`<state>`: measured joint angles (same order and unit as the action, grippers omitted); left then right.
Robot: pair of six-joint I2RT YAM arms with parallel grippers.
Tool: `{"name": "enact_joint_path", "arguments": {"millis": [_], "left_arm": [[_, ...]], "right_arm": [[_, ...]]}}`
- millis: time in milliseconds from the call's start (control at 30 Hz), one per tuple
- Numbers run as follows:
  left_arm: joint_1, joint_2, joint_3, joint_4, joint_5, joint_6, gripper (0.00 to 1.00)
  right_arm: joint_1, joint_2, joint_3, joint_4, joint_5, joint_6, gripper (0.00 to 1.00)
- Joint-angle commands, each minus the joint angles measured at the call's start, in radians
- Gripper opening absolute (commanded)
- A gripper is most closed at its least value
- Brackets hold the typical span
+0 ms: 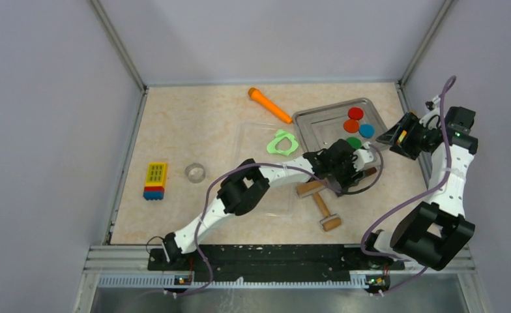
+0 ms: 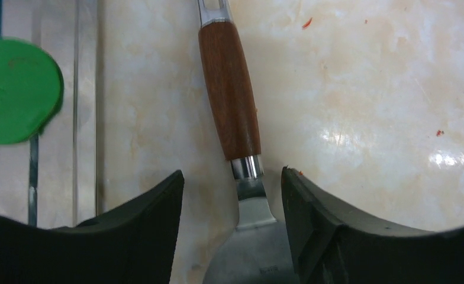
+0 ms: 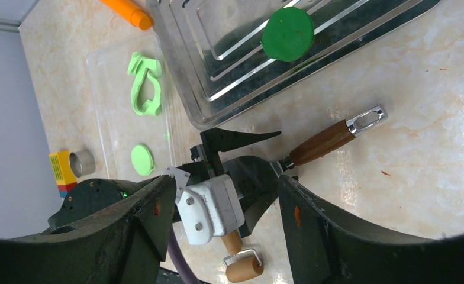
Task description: Roll out the dumpling wrappers from the dough
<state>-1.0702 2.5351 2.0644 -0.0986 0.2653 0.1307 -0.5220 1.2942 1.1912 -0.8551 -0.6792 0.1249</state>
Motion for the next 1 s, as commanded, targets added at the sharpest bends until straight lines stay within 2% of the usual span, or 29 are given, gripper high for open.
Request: {"name": "enact_joint_path", "arguments": {"millis": [0,100,233,333,467,600,700,867,967], "left_arm": [[-0.013,0.024,0.036,0.025,0.013,-0.008,0.62],[-0.015,0.033,0.052,0.001,0.023,0.003,0.50],[-0.011,0.007,0.052,-0.006,0.090,-0.002,0.24],[-0.006,-0.051,0.014,0.059,0.201,-0.037,0.14],[0.000,-0.131,0.009,0.145,0.253,-0.088,0.00],[0.026,-0.221,0.007,0.165,0.322,-0.116,0.00],[0.063,-0.314,-0.062,0.164,0.349,-0.116,0.00],[0.111,-0.492,-0.233,0.044,0.396,0.058,0.00],[0.132,-0.592,-0.354,-0.019,0.415,0.149,0.00]], "right_arm": [[-0.005,-0.033,0.012,0.013,-0.016,0.003,0.65],[-0.005,-0.036,0.025,0.011,-0.014,-0.005,0.65],[-0.006,-0.038,0.050,-0.001,0.000,-0.025,0.64],[-0.005,-0.044,0.113,-0.036,0.019,-0.065,0.64],[-0.006,-0.059,0.206,-0.091,0.044,-0.119,0.64],[-0.007,-0.065,0.290,-0.114,0.051,-0.118,0.64],[-0.007,-0.042,0.356,-0.134,0.016,-0.107,0.65],[-0.007,0.019,0.406,-0.163,-0.093,-0.099,0.66],[-0.007,0.056,0.447,-0.188,-0.139,-0.166,0.66]]}}
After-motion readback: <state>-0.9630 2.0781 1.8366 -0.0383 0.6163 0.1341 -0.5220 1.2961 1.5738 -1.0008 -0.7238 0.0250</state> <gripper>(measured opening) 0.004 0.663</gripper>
